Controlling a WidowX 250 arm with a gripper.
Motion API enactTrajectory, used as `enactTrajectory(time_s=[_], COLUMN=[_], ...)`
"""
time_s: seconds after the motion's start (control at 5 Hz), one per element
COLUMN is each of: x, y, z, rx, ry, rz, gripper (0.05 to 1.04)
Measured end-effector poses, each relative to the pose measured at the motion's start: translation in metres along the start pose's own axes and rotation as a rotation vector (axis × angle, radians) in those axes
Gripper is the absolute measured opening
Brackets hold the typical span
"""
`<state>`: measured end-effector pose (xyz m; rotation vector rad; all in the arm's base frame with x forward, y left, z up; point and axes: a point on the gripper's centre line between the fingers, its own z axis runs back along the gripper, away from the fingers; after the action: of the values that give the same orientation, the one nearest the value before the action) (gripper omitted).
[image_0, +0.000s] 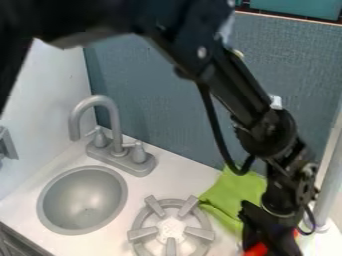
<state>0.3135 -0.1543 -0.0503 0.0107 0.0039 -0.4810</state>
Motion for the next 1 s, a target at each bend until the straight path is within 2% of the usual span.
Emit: enactTrajectory(time_s=[0.2, 0.4, 0.6, 0.8, 1.0], x=[0.004, 0.013, 0.016, 0.018, 0.016], y=[-0.006, -0.010, -0.017, -0.018, -0.019], z=[-0.021, -0.031, -0.035, -0.037, -0.037], rx=[-0.031, -0.057, -0.100, -0.098, -0.077], ry=[0.050, 0.069, 0.067, 0.067, 0.080], rz=[0.009, 0.023, 0.067, 0.106, 0.122], gripper=[0.562, 0.562, 0.562, 0.634, 0.918])
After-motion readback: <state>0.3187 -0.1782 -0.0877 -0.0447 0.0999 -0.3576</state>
